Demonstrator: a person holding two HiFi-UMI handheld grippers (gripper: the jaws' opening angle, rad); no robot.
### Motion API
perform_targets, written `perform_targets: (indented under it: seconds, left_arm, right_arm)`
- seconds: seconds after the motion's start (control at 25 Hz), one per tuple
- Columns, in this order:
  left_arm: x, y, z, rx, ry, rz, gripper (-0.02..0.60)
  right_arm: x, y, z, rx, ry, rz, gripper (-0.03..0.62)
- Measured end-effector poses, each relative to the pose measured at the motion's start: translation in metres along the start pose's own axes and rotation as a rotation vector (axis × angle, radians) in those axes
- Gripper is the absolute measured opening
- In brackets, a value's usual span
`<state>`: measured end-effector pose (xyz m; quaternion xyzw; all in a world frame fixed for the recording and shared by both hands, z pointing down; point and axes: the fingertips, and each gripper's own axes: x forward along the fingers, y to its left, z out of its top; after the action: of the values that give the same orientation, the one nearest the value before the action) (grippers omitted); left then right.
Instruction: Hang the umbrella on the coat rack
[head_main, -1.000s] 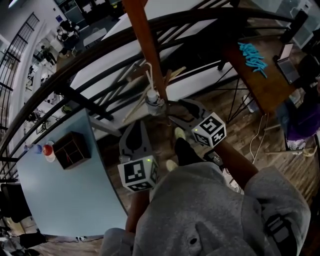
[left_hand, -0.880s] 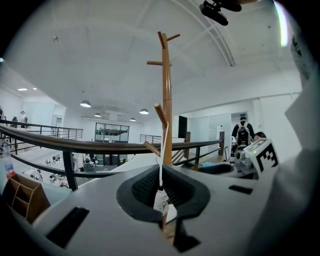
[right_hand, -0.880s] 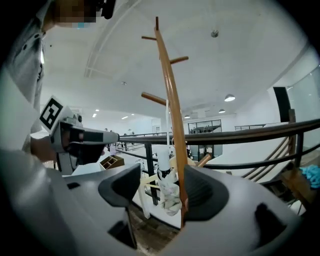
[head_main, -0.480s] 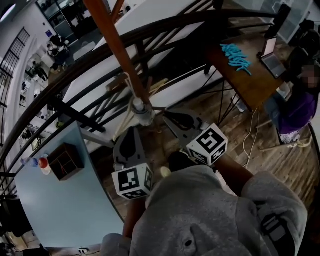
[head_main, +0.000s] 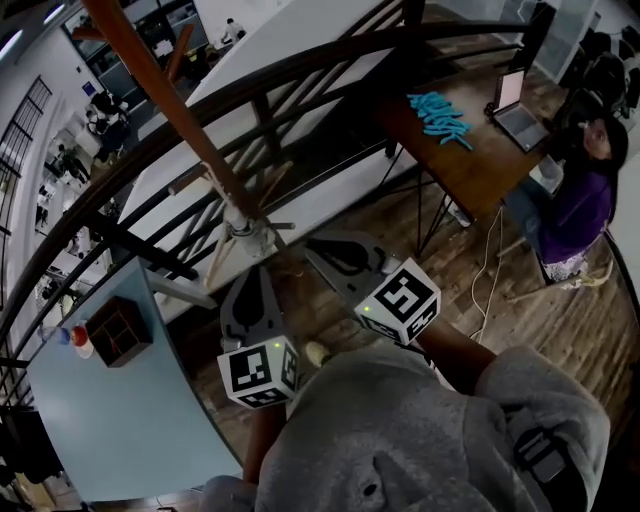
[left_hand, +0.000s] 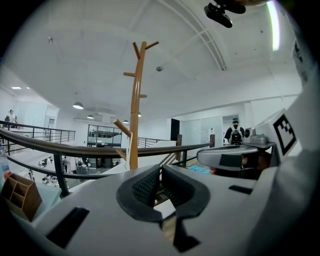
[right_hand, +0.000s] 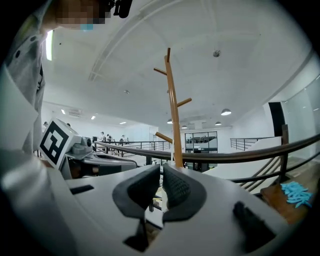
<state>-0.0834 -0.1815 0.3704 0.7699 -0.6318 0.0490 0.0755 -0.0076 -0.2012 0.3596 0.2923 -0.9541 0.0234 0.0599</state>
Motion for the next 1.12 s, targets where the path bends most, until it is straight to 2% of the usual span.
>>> perform_targets:
  seconds: [0.12, 0.4, 0.88, 1.12]
  left_arm:
    - [-0.013, -0.029, 0.007, 0.005, -0.009, -0.012, 0.026]
    - [-0.052, -0.088, 0.017, 0.028, -0.056, -0.019, 0.026]
    - [-0.147, -0.142, -0.011, 0.026, -0.036, 0.085, 0.026]
    - [-0.176, -0.157, -0.022, 0.026, -0.029, 0.094, 0.026]
  right_arm:
    - [-0.028, 0.004, 0.008, 0.023, -0.007, 0.006, 0.037]
    - [-0.09, 0.013, 0.01, 0.002, -0.012, -0.05, 0.038]
    - [-0.176, 0.061, -0.02, 0.018, 0.012, -0.005, 0.038]
    - [-0.202, 0.079, -0.035, 0.023, 0.024, -0.01, 0.038]
